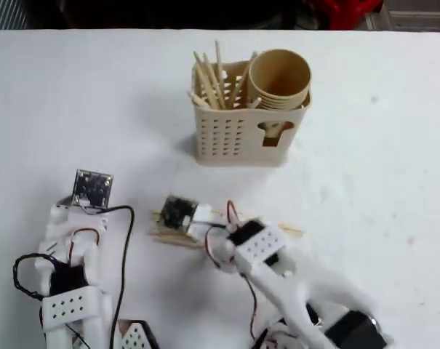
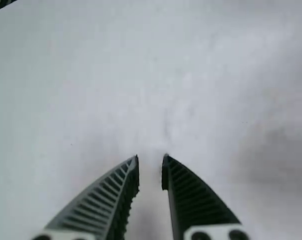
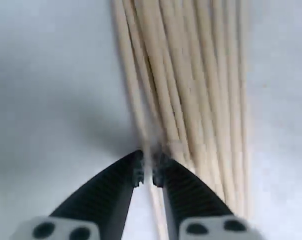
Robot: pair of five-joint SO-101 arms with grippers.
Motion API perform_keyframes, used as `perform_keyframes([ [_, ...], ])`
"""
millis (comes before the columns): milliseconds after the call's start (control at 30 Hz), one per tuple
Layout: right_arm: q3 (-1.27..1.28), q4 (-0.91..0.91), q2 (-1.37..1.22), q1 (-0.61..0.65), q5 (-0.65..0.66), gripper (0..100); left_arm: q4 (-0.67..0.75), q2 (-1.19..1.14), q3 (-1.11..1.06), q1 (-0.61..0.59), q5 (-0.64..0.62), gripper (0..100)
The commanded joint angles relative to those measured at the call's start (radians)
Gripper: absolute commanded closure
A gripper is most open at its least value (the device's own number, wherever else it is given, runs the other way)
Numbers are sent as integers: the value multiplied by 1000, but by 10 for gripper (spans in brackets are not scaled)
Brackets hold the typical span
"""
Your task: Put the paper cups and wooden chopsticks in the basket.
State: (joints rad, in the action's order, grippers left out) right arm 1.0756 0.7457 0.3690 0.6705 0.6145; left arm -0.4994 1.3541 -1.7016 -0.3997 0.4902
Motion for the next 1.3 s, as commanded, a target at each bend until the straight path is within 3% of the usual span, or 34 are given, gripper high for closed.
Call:
perform_keyframes([
  [0, -109, -15, -56, -87, 8, 954, 21, 13, 8, 13, -6, 906],
  [167, -198, -15, -114, -145, 6, 955, 21, 13, 8, 13, -6, 906],
  [500, -210, -15, -202, -139, 15, 952, 21, 13, 8, 13, -6, 906],
  [733, -252, 10, -274, -143, 14, 844, 21, 13, 8, 10, -6, 906],
  [933, -249, 7, -265, -139, 9, 988, 21, 13, 8, 10, -6, 906],
  [1100, -249, 25, -236, -143, 6, 981, 23, 13, 8, 10, -6, 906],
  [1267, -247, 133, -22, -139, -48, 981, 25, 13, 8, 10, -6, 906],
])
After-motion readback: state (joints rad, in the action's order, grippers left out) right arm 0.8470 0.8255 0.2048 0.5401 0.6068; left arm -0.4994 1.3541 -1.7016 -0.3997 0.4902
